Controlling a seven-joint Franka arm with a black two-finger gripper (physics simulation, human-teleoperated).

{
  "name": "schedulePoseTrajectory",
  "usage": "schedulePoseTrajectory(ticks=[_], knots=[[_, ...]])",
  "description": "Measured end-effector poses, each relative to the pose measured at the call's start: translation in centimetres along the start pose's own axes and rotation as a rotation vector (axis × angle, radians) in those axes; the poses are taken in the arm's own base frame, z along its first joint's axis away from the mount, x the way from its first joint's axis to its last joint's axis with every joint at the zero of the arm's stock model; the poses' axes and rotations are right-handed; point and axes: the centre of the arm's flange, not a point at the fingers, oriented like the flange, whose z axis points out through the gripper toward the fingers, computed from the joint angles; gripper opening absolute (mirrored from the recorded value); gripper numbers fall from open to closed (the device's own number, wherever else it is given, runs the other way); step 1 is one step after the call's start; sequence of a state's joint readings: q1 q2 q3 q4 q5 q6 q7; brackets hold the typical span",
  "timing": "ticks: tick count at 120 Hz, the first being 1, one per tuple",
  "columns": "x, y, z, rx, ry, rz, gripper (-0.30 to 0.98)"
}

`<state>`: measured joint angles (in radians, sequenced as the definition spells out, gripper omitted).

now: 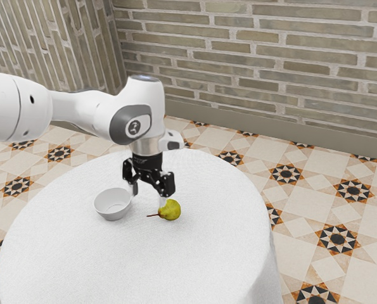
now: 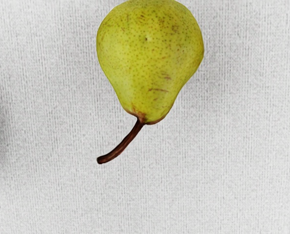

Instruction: Place the pear in the bowl.

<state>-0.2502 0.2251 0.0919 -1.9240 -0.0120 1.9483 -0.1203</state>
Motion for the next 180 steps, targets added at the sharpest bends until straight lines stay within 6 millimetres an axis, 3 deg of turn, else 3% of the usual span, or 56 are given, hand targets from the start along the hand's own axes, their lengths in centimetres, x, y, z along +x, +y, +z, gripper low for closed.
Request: schedulePoseTrajectory(ticks=[36, 85, 180], knots=[[2.9, 0.6, 2.7, -0.022, 0.131, 0.026, 0.69], [4.5, 1.3, 7.5, -0.040, 0.122, 0.037, 0.69], [7.1, 0.0, 10.6, -0.033, 0.108, 0.078, 0.69]])
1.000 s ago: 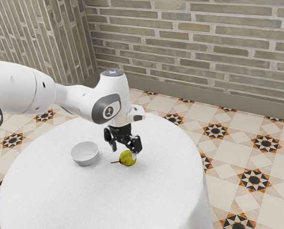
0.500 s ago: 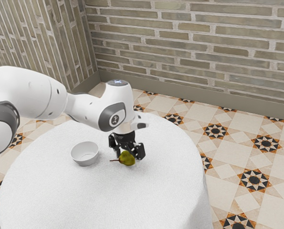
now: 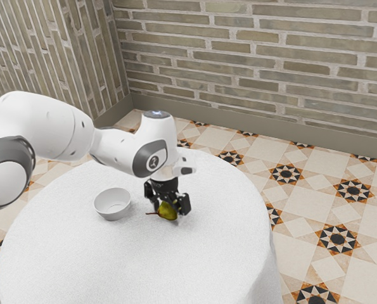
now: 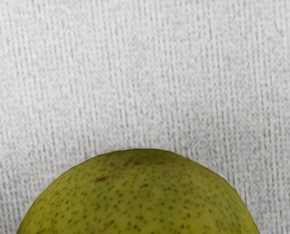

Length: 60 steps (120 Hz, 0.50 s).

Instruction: Place the pear in the bowl.

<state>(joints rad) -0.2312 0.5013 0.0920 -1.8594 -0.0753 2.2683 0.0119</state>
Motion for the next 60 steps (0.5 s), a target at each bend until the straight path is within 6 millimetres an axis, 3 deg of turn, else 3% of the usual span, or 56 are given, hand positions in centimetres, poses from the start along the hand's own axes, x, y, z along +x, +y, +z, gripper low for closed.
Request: schedulePoseTrajectory(ticks=[47, 60], knots=[[1.3, 0.1, 0.3, 0.002, 0.010, 0.027, 0.68], [1.3, 0.1, 0.5, 0.001, 0.006, 0.031, 0.61]])
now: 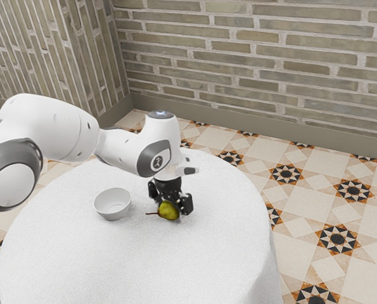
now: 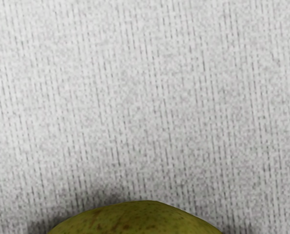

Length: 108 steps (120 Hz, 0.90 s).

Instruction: Place the pear in the bowl.

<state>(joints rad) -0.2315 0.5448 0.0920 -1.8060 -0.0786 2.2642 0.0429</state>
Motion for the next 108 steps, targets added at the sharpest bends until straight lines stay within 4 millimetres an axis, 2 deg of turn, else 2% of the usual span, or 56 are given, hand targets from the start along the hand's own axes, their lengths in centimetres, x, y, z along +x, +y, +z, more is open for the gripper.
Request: schedulePoseTrajectory(ticks=[6, 30, 38, 55, 77, 108], knots=[[0.0, 0.0, 0.0, 0.000, -0.001, 0.002, 0.58], [0.0, -0.1, -0.1, 0.001, 0.000, 0.004, 0.62], [0.1, 0.0, -0.5, -0.001, 0.005, 0.007, 0.45], [0.2, 0.0, -1.0, 0.005, 0.007, 0.011, 0.33], [0.2, 0.1, -3.2, 0.016, 0.025, 0.009, 0.21], [-0.8, -1.1, -8.3, 0.024, 0.052, -0.019, 0.14]])
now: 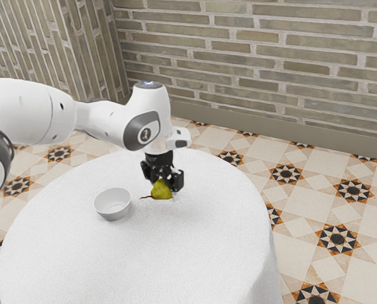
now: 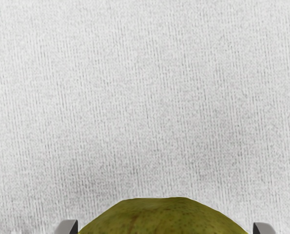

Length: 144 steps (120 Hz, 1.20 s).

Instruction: Place the pear in the bowl.

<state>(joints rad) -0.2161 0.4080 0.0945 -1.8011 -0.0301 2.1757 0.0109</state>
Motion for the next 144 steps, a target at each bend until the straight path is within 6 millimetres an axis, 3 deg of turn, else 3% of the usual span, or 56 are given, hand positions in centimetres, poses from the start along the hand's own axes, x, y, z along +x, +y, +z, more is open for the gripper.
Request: schedulePoseTrajectory(ticks=[28, 59, 79, 106, 125, 144], knots=[[-3.2, -5.2, -1.7, 0.031, -0.031, -0.039, 0.17], [-6.6, -10.2, -0.1, 0.067, -0.101, -0.052, 0.17], [-7.4, -12.3, 0.5, 0.078, -0.128, -0.048, 0.16], [-6.8, -14.0, 1.1, 0.107, -0.141, -0.023, 0.16], [-6.5, -13.9, 2.0, 0.110, -0.157, 0.001, 0.18], [-6.2, -13.7, 1.8, 0.098, -0.153, 0.019, 0.44]])
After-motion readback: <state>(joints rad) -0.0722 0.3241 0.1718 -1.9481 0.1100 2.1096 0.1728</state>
